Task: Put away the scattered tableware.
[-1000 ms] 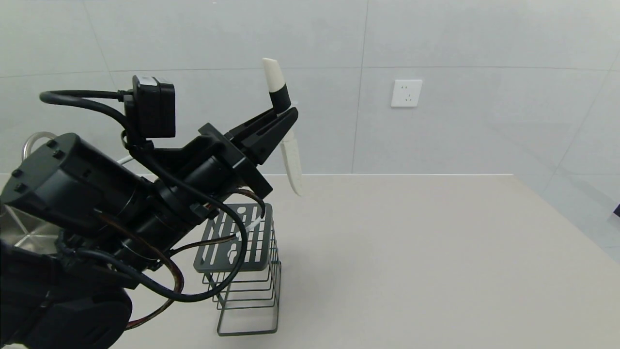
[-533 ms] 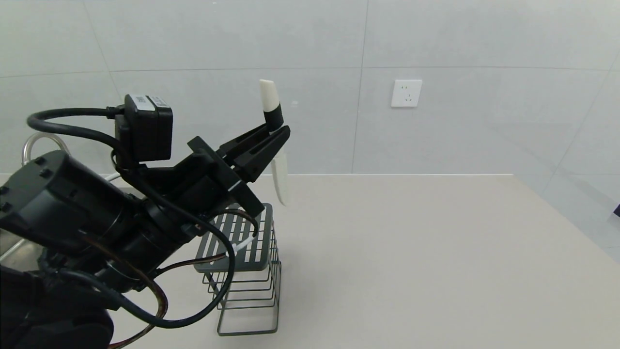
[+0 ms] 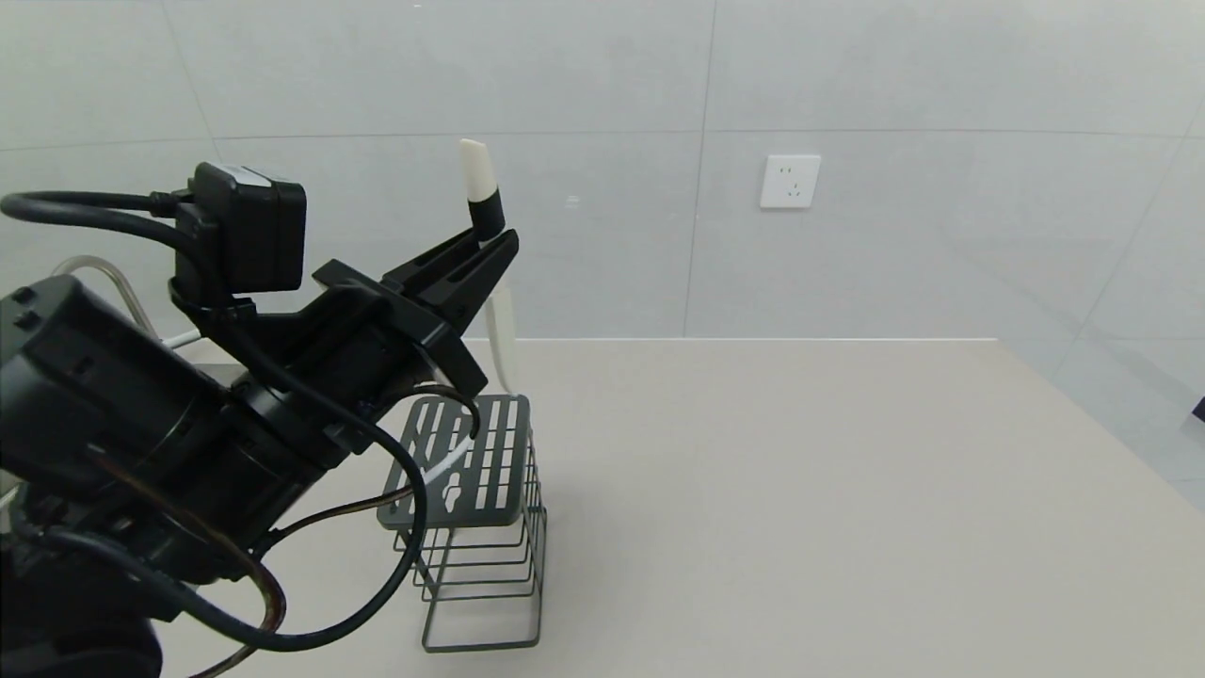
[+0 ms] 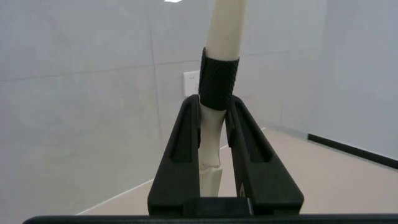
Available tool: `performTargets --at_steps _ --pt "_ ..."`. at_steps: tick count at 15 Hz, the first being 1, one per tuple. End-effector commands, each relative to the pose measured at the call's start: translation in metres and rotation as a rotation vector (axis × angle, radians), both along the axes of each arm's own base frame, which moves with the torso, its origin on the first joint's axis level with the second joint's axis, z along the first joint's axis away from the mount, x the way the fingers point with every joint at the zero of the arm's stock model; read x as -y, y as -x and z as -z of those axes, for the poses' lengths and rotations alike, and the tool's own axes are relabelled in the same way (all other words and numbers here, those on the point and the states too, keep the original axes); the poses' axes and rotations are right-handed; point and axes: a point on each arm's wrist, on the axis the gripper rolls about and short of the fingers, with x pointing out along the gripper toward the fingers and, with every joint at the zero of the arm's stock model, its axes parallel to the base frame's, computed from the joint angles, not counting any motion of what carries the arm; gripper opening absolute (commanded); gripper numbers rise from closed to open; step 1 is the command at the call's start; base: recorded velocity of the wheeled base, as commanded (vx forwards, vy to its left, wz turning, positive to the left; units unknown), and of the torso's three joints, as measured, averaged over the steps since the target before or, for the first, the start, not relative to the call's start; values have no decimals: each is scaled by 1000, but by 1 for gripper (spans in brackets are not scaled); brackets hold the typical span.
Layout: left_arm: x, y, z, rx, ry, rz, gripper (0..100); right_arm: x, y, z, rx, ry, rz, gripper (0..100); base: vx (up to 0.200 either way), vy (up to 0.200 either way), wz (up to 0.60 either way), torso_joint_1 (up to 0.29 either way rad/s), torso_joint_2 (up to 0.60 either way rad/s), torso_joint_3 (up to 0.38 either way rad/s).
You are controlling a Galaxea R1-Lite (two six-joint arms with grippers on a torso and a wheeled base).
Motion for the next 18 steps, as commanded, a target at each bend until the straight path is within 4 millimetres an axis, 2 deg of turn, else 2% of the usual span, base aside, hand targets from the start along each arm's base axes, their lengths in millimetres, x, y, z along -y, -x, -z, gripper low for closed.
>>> performTargets --at_steps 1,4,7,9,14,18 --pt "-5 6 -7 10 3 -38 0 1 -1 0 -7 -2 57 0 0 0 0 0 0 0" --pt "-3 9 -4 -19 9 -102 0 2 -1 0 -9 -9 103 0 0 0 0 0 0 0" --pt "20 27 1 -59 10 -129 0 3 4 1 40 -21 77 0 0 0 0 0 0 0" --pt "28 30 7 -85 5 -152 0 3 5 2 56 -29 73 0 0 0 0 0 0 0" --pt "12 6 23 -128 -28 -256 0 3 5 2 58 -29 75 0 0 0 0 0 0 0" --pt "21 -2 34 -152 -58 -253 0 3 5 2 59 -23 75 0 0 0 0 0 0 0"
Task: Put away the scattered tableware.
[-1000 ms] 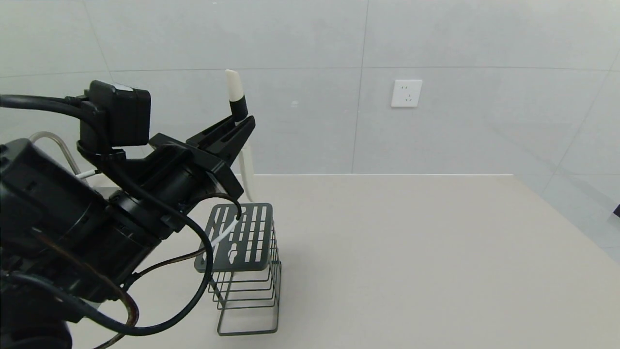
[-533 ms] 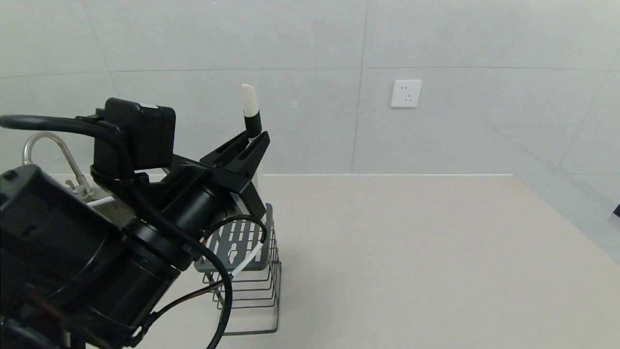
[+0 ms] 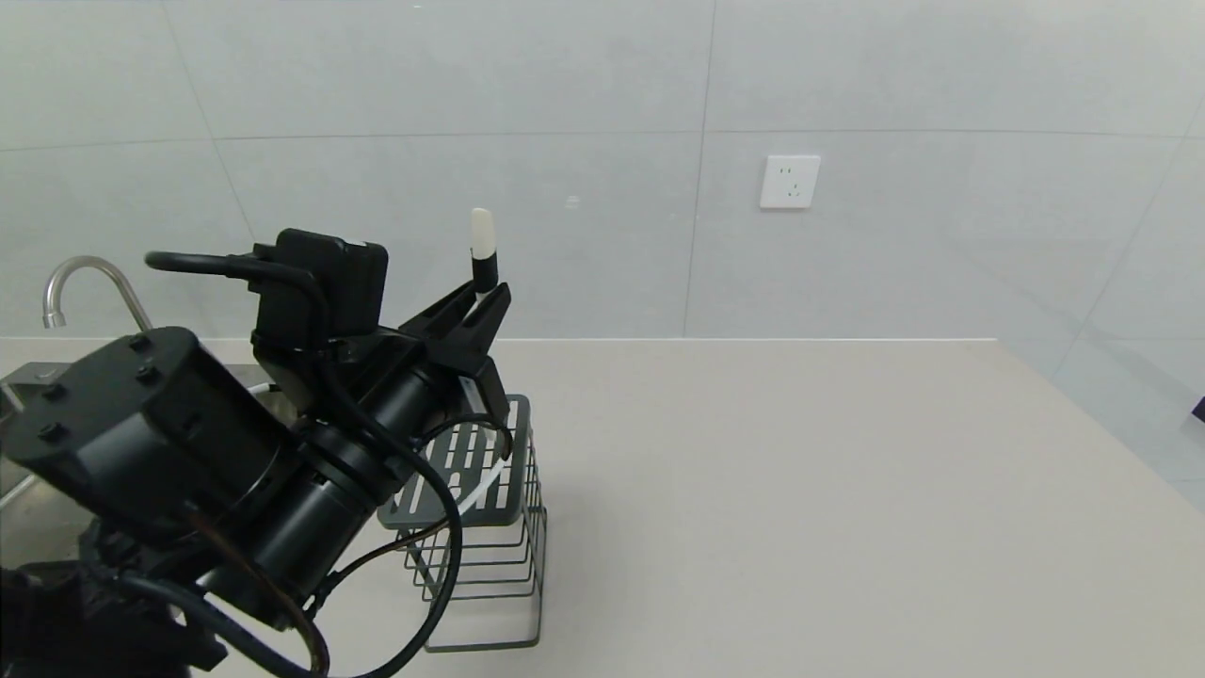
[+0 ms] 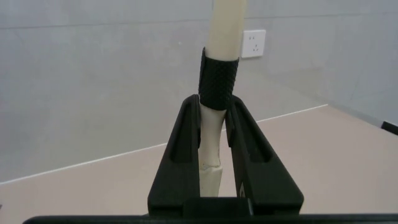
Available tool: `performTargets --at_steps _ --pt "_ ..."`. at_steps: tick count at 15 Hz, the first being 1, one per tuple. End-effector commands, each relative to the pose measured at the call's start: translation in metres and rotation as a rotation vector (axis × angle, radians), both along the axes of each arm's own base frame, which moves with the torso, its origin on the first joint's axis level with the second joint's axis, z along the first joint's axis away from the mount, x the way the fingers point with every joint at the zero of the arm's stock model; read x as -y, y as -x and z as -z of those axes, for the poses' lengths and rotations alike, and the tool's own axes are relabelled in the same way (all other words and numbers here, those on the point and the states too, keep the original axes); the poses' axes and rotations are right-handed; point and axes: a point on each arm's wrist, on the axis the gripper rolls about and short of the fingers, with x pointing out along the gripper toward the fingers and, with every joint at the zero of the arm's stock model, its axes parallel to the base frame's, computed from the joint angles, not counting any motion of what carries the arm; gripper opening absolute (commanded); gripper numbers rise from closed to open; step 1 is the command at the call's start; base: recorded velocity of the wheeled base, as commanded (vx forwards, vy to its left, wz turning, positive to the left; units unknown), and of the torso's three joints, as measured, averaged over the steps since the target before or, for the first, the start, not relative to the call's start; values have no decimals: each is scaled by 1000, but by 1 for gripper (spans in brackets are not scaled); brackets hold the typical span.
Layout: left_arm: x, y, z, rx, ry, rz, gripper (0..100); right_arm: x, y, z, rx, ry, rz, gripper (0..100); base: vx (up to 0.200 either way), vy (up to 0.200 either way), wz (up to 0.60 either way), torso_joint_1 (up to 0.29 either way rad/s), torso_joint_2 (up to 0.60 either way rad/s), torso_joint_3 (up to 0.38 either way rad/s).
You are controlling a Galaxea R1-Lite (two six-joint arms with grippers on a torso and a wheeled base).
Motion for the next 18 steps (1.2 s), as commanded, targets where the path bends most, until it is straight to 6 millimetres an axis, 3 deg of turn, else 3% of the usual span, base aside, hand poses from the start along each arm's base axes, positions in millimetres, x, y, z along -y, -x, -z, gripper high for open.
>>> performTargets --at_steps 1,6,18 --pt "6 -7 7 -19 -16 -1 0 0 0 0 1 0 -1 0 0 0 0 0 0 0" --pt "14 -16 9 -17 -13 -1 0 0 0 0 2 -1 -1 0 0 0 0 0 0 0" --pt "2 -27 9 -25 44 -13 0 0 0 0 1 0 -1 0 0 0 0 0 0 0"
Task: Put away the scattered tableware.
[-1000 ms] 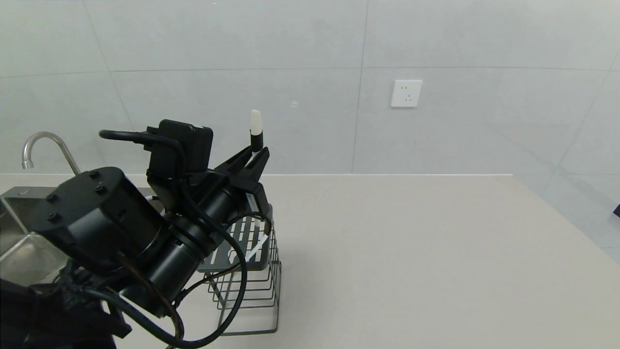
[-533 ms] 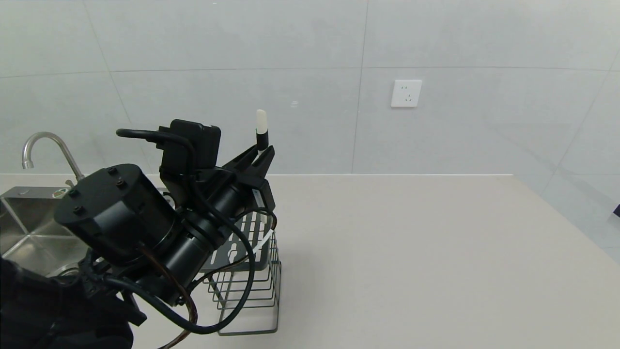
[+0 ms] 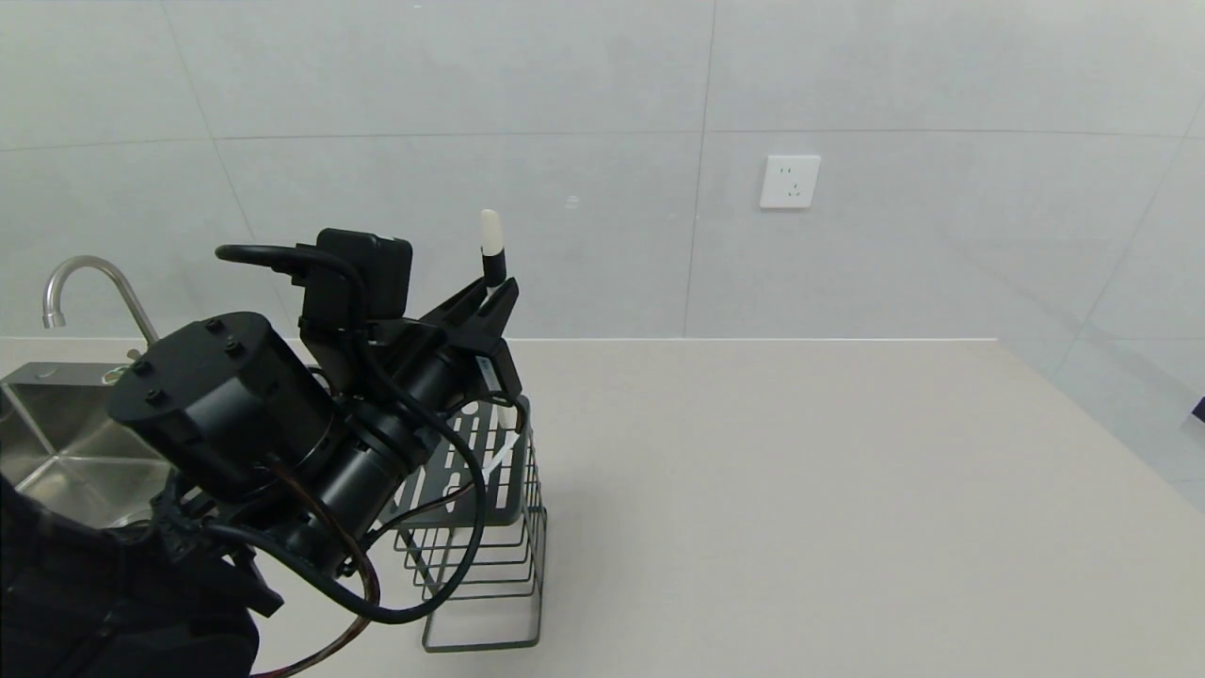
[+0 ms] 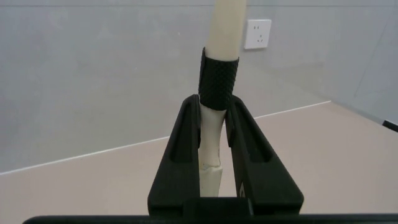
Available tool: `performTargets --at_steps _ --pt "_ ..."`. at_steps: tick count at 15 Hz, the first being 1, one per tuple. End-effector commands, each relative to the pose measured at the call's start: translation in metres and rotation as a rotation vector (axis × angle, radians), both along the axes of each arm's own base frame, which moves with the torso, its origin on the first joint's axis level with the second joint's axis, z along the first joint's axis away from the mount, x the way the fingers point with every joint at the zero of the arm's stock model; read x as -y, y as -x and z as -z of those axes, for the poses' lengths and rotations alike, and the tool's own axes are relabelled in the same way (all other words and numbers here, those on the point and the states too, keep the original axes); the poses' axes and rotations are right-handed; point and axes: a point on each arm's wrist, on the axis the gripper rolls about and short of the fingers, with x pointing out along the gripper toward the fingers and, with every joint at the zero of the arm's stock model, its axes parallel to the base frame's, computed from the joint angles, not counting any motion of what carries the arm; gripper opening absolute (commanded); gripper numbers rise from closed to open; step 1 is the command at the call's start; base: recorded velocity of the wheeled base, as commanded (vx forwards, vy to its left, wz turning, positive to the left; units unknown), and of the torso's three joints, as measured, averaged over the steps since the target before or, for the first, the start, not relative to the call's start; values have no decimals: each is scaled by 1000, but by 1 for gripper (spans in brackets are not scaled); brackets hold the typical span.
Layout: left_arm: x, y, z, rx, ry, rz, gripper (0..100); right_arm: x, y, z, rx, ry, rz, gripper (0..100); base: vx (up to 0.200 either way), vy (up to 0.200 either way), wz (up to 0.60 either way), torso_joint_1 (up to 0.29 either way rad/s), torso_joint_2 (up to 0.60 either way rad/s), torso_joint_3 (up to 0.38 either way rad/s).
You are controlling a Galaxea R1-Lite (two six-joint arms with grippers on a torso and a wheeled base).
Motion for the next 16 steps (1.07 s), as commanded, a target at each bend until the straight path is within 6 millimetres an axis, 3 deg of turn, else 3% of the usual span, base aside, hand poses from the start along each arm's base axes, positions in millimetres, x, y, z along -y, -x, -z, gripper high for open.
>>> performTargets --at_steps 1,16 --pt "1 -2 2 -6 -4 0 0 0 0 0 -1 1 -1 0 0 0 0 0 0 0" --pt "3 -3 8 -19 -22 23 0 0 0 0 -1 -1 -1 0 0 0 0 0 0 0"
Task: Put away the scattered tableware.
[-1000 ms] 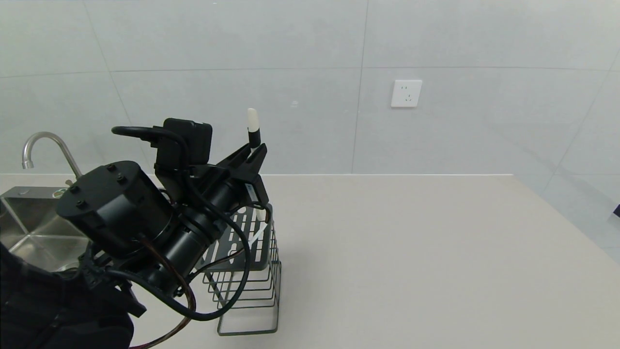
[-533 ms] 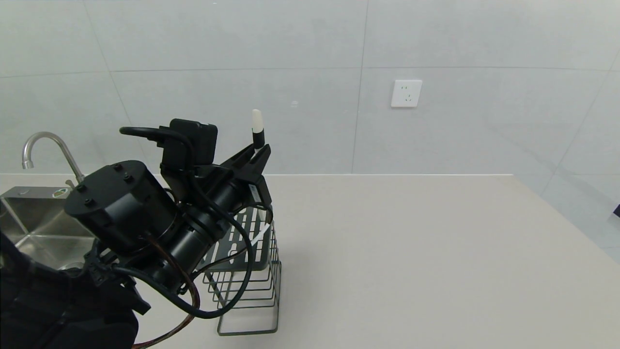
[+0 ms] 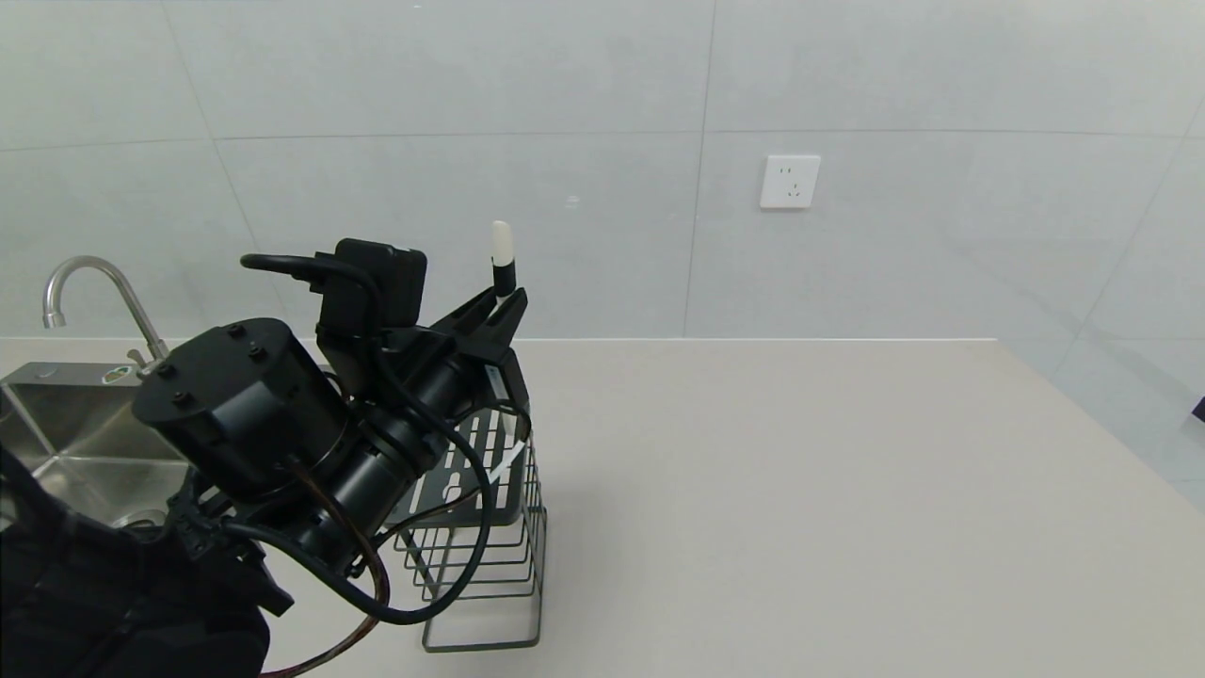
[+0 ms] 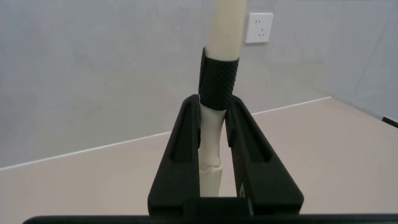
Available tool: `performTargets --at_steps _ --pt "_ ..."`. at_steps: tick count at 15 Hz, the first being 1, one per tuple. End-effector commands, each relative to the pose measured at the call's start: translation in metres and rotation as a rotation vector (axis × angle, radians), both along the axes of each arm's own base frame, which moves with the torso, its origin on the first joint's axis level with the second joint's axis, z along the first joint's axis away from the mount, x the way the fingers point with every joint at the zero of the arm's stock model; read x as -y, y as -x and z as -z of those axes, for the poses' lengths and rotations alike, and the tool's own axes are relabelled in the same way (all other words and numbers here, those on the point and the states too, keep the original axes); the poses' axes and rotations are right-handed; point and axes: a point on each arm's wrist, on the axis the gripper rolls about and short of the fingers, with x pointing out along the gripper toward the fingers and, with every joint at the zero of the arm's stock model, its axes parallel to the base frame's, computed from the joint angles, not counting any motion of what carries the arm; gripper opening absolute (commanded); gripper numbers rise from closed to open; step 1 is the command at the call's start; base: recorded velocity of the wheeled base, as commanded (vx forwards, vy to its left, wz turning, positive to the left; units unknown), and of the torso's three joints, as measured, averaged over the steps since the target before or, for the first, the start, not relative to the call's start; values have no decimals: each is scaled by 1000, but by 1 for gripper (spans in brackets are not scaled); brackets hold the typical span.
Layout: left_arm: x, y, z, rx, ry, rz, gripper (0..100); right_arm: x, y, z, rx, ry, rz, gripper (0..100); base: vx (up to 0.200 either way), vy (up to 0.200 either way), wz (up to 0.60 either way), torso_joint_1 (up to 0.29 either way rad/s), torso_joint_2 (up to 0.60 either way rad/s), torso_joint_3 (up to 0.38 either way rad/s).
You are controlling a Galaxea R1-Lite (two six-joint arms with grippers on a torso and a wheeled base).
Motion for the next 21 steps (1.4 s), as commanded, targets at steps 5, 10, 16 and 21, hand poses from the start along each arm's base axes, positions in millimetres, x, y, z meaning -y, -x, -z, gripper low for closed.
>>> performTargets --at_steps 5,10,16,21 --pt "-2 3 8 -28 -20 -1 0 0 0 0 -1 0 0 0 0 0 0 0 0 0" --pt "0 2 14 -46 -33 1 0 0 0 0 1 -1 0 0 0 0 0 0 0 0" --pt "3 3 17 -62 -23 13 0 0 0 0 0 3 0 0 0 0 0 0 0 0" --pt "0 5 21 -78 -34 12 0 0 0 0 0 5 0 0 0 0 0 0 0 0"
